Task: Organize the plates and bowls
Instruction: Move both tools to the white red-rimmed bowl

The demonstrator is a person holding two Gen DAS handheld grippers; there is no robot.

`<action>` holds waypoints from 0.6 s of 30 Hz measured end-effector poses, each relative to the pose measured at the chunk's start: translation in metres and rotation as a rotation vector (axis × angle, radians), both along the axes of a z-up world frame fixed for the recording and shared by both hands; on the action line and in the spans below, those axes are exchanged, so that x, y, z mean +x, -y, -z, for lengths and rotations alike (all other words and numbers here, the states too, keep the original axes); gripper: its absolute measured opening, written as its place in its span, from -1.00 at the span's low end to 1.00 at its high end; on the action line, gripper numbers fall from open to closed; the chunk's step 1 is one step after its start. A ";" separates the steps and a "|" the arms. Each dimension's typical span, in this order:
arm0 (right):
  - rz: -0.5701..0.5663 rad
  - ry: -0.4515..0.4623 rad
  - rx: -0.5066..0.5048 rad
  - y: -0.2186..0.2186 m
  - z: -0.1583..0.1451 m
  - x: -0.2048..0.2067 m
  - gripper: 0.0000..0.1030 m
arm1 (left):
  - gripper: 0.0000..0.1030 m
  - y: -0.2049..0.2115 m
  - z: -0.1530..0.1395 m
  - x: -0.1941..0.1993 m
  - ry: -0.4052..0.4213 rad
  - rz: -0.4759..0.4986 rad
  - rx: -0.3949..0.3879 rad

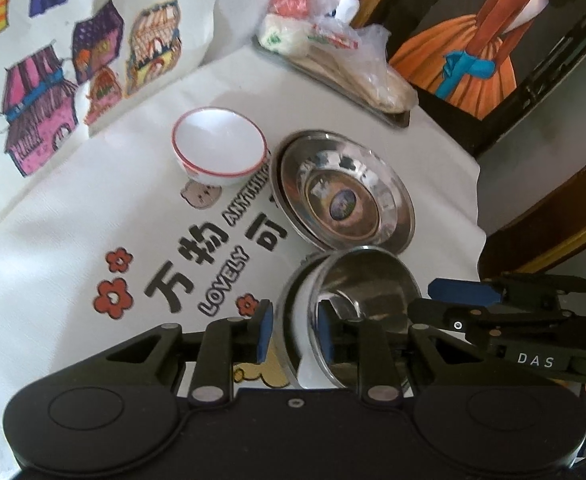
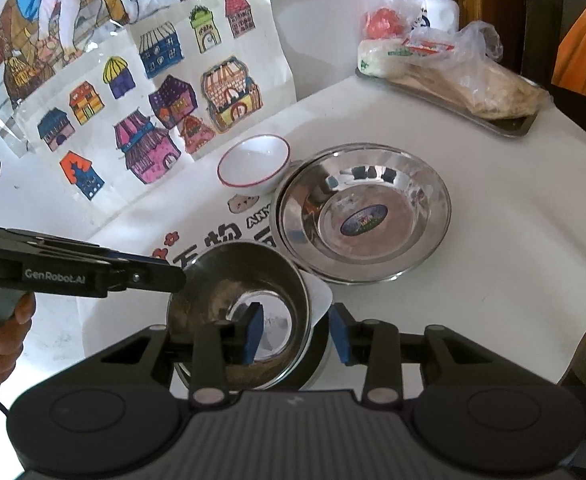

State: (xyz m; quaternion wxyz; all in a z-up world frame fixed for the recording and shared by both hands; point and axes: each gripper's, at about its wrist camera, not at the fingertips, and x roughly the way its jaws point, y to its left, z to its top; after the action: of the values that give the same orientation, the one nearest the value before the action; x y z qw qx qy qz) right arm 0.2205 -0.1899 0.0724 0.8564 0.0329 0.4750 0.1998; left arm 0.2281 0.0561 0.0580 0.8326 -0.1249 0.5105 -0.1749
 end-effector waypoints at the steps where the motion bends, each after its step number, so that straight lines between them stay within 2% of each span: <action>1: 0.002 0.007 0.009 0.002 -0.001 0.000 -0.11 | -0.46 -0.002 -0.002 -0.001 0.013 -0.004 -0.003; 8: 0.015 0.055 0.069 0.014 -0.004 -0.002 0.19 | -0.22 -0.019 -0.004 -0.007 0.080 -0.029 -0.039; 10: 0.010 0.068 0.093 0.016 -0.004 -0.003 0.39 | -0.14 -0.021 -0.003 -0.009 0.107 -0.041 -0.040; 13: 0.002 0.092 0.111 0.019 -0.006 -0.004 0.52 | 0.01 -0.027 -0.003 -0.012 0.150 -0.066 -0.021; 15: 0.000 0.107 0.119 0.019 -0.008 -0.001 0.62 | 0.21 -0.031 -0.005 -0.013 0.184 -0.094 0.002; 18: -0.001 0.120 0.140 0.020 -0.010 0.004 0.76 | 0.34 -0.035 -0.008 -0.011 0.224 -0.127 0.041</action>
State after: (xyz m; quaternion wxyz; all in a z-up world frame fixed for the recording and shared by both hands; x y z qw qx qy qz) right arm 0.2245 -0.2102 0.0827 0.8788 0.0805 0.4077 0.2346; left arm 0.2168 0.0915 0.0658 0.8961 -0.1195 0.4090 -0.1242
